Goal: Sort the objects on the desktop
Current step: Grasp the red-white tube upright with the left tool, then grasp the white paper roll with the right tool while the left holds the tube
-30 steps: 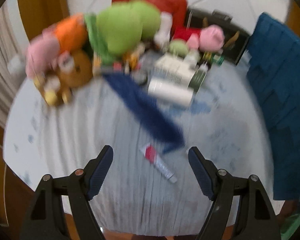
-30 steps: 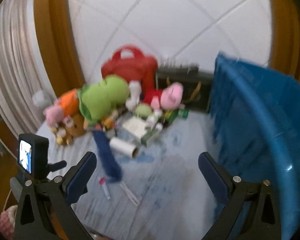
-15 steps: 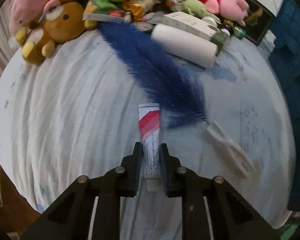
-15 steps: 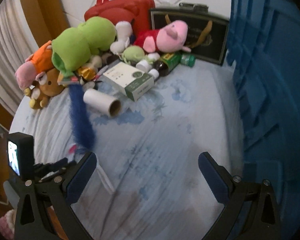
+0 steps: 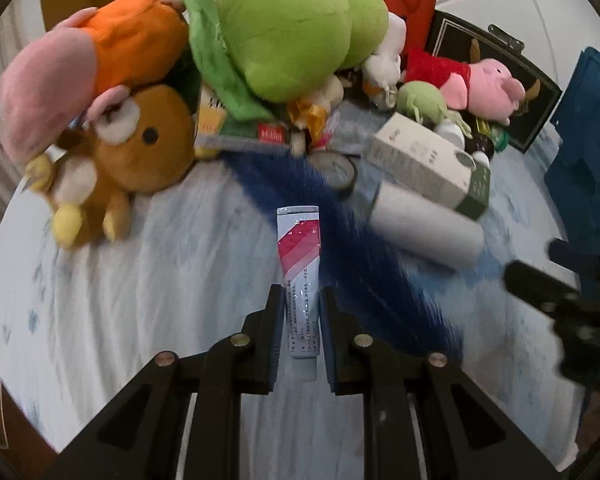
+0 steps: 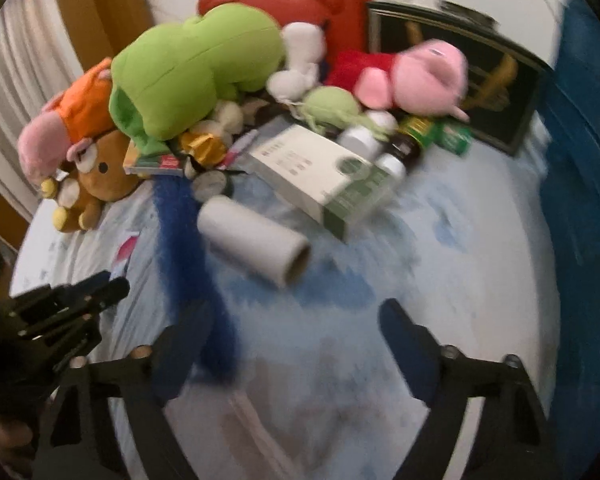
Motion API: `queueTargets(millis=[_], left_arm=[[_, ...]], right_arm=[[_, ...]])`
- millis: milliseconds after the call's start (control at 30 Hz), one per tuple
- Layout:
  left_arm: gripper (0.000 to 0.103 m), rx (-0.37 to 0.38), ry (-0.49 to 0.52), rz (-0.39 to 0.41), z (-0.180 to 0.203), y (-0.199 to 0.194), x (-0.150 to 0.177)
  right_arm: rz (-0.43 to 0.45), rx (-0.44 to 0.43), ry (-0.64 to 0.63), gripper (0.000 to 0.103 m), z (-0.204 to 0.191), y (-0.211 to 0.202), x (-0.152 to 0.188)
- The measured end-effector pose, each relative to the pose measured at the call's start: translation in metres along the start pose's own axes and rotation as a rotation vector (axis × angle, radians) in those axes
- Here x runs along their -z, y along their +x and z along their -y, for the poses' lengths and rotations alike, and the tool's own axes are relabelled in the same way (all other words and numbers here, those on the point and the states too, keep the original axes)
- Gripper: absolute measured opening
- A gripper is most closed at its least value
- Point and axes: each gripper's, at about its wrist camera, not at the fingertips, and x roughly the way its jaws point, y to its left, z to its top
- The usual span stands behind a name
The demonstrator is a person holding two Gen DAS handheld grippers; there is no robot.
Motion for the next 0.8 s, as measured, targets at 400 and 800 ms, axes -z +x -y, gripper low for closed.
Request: queueTargets(millis=[400, 800], left_arm=[[0.017, 0.047, 0.026, -0.037, -0.02, 0.034, -0.026], [0.017, 0.081, 0.079, 0.028, -0.009, -0.005, -0.034]], right_arm=[[-0.097, 0.083, -0.192, 0.065, -0.044, 0.09, -0.041], [-0.073, 0.025, -0.052, 0.045, -0.035, 0.061, -0.039]])
